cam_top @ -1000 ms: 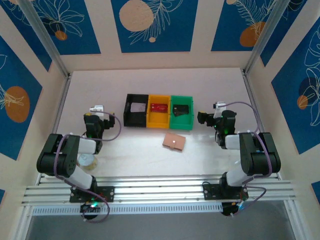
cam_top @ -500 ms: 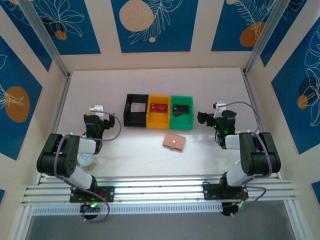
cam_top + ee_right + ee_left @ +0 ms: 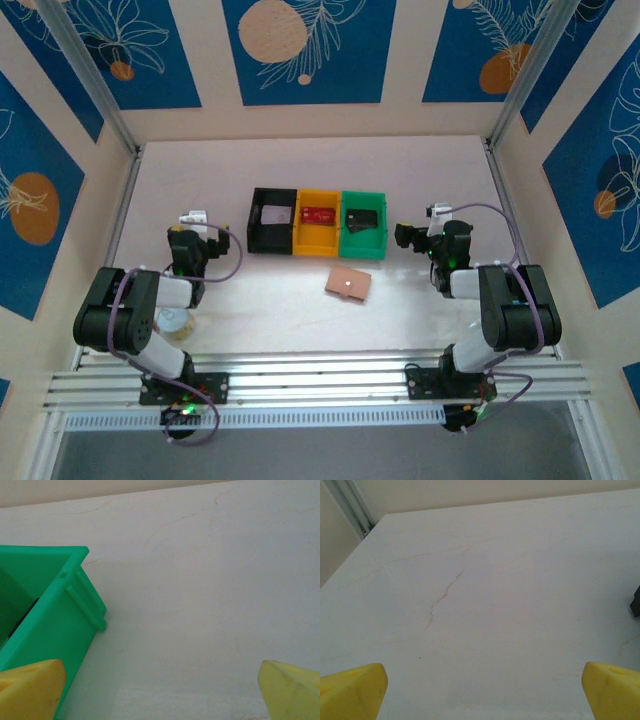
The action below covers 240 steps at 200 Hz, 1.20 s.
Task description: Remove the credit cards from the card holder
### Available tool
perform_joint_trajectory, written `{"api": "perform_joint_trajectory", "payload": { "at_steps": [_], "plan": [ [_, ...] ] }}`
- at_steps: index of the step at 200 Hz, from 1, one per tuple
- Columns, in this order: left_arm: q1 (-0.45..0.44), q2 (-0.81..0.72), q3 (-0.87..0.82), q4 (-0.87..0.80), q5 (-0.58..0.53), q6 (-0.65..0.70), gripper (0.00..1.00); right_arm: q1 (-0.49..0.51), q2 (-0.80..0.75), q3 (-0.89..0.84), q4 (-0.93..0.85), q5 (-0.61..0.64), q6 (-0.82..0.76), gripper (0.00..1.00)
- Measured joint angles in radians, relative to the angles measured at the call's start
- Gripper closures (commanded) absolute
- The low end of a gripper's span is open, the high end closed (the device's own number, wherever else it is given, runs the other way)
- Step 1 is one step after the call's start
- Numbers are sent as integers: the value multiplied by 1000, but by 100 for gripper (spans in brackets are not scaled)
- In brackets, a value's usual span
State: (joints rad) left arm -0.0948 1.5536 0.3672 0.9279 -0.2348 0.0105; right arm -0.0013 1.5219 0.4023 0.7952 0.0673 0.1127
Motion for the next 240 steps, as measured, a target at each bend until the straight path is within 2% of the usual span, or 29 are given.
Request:
{"api": "perform_joint_trajectory", "payload": {
  "at_steps": [106,130,160,186,199,221,240],
  "plan": [
    [0,0,0,0,0,0,1,0,-2,2,-5,0,-2,1],
    [0,0,0,0,0,0,0,15,-63,63,-173,16,-11,1],
    [0,-15,0,-19,-2,-1,0,43,-241,210,-404,51,40,1],
    [0,-135,18,-157,-1,-1,0,53,-354,352,-585,21,160,1],
    [-1,-224,55,-250,-2,-22,0,41,-392,420,-703,-3,287,1],
    [-2,-409,155,-433,-11,-154,0,-52,-456,455,-839,-95,477,1],
    [-2,-561,269,-623,-27,-293,0,-107,-500,436,-905,-145,569,1]
  ]
}}
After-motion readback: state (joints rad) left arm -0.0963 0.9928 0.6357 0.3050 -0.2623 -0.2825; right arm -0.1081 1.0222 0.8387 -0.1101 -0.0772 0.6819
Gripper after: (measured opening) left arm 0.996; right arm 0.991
